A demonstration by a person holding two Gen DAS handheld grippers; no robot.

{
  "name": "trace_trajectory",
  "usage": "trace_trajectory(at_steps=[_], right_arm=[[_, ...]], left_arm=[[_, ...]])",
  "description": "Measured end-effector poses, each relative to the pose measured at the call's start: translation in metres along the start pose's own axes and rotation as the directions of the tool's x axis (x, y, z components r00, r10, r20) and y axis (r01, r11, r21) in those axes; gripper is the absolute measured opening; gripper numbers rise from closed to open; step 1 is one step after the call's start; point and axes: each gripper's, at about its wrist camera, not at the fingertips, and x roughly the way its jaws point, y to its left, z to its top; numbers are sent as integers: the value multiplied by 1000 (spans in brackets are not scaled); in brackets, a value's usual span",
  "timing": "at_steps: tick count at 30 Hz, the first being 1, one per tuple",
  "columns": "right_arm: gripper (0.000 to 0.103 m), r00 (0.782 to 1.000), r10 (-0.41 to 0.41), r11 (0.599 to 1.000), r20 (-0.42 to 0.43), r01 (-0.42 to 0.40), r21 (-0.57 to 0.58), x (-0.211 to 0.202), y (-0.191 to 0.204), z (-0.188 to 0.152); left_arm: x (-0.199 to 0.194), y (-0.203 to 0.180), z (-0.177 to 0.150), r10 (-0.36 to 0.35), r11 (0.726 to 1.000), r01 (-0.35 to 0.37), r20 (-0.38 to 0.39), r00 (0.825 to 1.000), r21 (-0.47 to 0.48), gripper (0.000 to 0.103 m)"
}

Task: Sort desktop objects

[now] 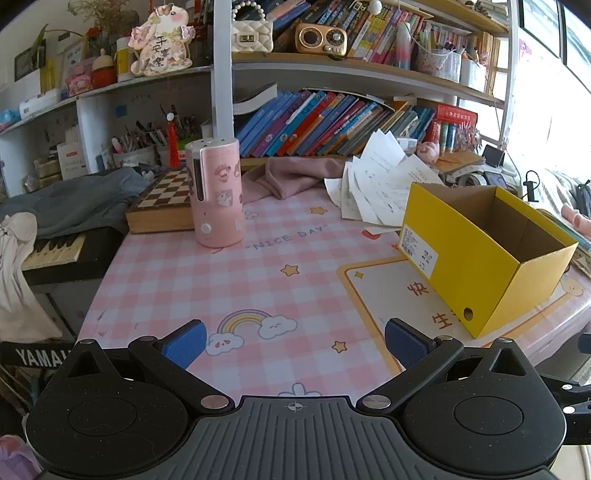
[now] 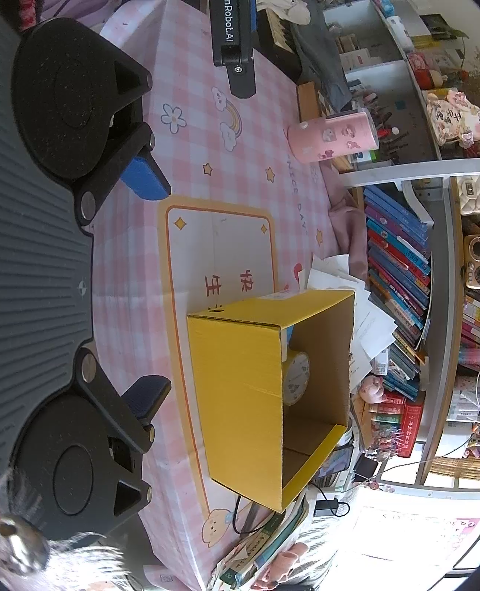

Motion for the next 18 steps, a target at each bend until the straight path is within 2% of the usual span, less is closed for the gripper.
trace_trajectory(at_steps=[18], right_arm=[[103, 1000, 4, 1000, -7, -4, -14, 2, 6, 3]], left_arm=[[3, 8, -1, -2, 1000, 1, -11, 1000, -24, 103]])
